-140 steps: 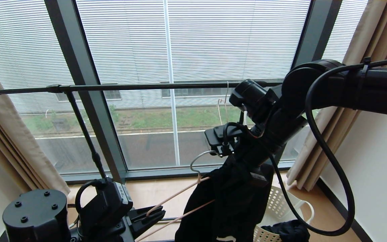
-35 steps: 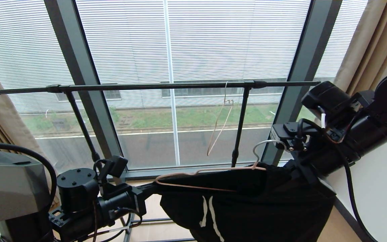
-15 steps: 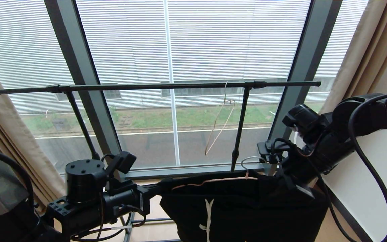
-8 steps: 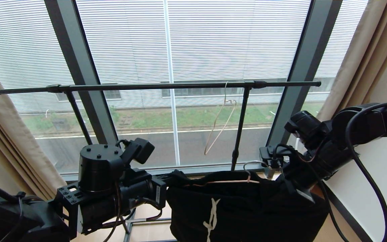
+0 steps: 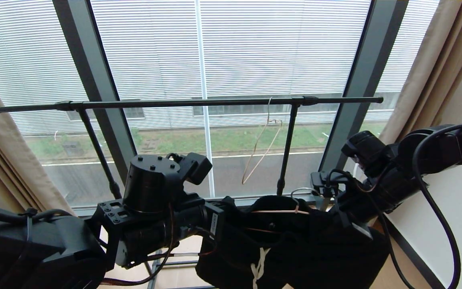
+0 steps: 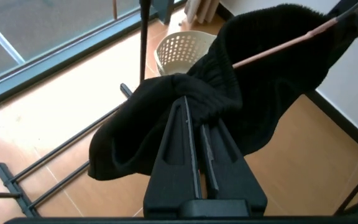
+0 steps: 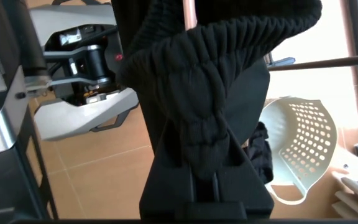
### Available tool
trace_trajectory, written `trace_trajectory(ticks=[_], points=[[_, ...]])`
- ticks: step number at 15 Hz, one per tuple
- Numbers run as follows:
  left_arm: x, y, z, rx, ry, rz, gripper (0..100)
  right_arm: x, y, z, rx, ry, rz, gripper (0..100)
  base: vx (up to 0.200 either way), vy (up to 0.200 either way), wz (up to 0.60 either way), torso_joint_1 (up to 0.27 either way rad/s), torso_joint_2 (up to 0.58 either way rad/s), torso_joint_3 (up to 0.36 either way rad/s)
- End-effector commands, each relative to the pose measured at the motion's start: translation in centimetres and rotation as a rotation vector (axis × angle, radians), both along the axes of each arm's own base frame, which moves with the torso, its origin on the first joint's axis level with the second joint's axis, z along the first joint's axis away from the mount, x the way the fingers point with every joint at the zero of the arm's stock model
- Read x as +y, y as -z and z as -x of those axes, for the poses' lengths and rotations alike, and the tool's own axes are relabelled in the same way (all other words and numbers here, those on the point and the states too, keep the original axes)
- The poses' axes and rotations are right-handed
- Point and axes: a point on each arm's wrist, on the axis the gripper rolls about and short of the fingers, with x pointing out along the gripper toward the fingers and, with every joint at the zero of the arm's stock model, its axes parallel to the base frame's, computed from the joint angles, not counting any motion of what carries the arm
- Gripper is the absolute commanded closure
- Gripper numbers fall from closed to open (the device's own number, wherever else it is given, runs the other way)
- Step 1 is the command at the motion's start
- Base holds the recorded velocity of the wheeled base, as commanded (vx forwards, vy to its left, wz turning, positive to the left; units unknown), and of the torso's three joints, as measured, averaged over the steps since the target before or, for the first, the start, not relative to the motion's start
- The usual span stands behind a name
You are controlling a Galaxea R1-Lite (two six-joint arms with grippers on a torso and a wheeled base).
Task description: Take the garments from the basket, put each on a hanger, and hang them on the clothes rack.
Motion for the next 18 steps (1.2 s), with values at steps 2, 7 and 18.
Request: trace_trajectory(ticks=[2, 7, 18], points=[[-0.8, -1.5, -0.6, -0.002, -0.006, -0.005, 100, 0.2, 0.4, 0.2, 0.009, -0.008, 0.002, 100, 0.000, 0.000, 0.00, 0.000, 0.00, 0.000], [-4.3, -3.5, -1.7, 0.058, 0.026, -0.082, 100, 0.4, 0.3, 0.3, 0.011, -0.010, 0.001, 100, 0.000, 0.000, 0.00, 0.000, 0.00, 0.000], [-5.6, -4.8, -6.4, 0.114, -0.148, -0.205, 100, 0.1, -3.1, 2.9, -0.088, -0.029, -0.038, 100, 0.000, 0.000, 0.00, 0.000, 0.00, 0.000]])
